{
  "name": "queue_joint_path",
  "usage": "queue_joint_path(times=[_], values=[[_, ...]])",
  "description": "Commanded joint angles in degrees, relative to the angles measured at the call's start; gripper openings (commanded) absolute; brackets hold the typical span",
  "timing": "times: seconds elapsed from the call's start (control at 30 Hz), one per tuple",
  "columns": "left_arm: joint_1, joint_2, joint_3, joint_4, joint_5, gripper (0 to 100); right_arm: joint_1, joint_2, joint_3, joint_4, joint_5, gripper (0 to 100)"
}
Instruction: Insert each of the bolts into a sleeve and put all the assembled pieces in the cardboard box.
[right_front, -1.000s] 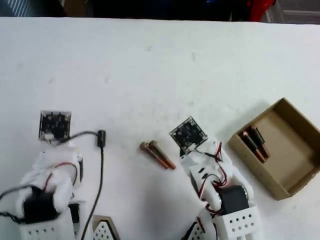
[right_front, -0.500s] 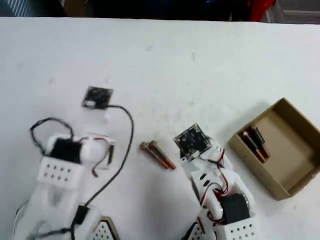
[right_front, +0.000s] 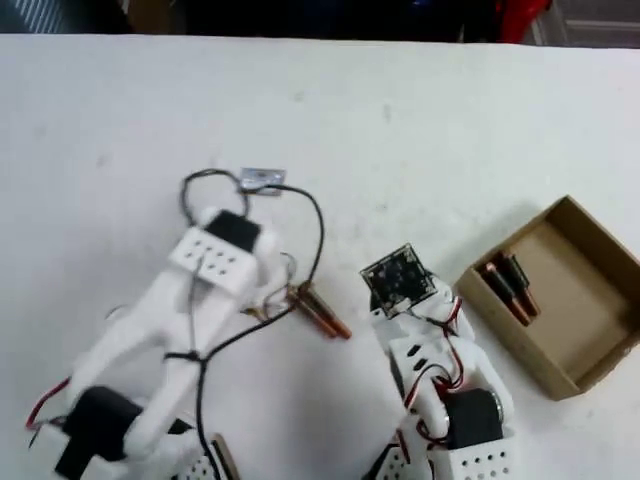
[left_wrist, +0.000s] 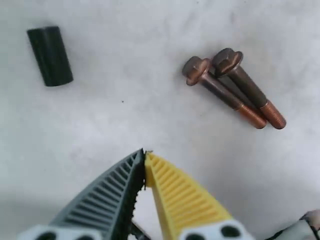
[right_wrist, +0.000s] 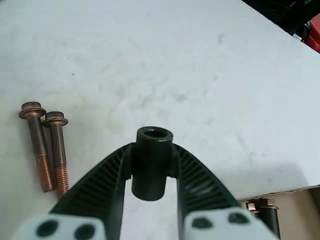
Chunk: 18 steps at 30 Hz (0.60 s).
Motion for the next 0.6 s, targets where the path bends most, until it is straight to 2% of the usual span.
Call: queue_joint_path(times=[0.0,0.23,0.57], values=[[4.70,6.46,-8.00,-1.32,9.05,2,0.57,-0.22,-0.26,-1.36,-0.62,1.6],[5.67,16.13,-14.86,-1.41,27.78,2,0.57,-0.31,-0.26,-1.36,-0.44,1.6],[5.76,27.21,-21.19,-2.64,28.84,2,0.57,-0.48,-0.26,-1.36,-0.26,1.6]])
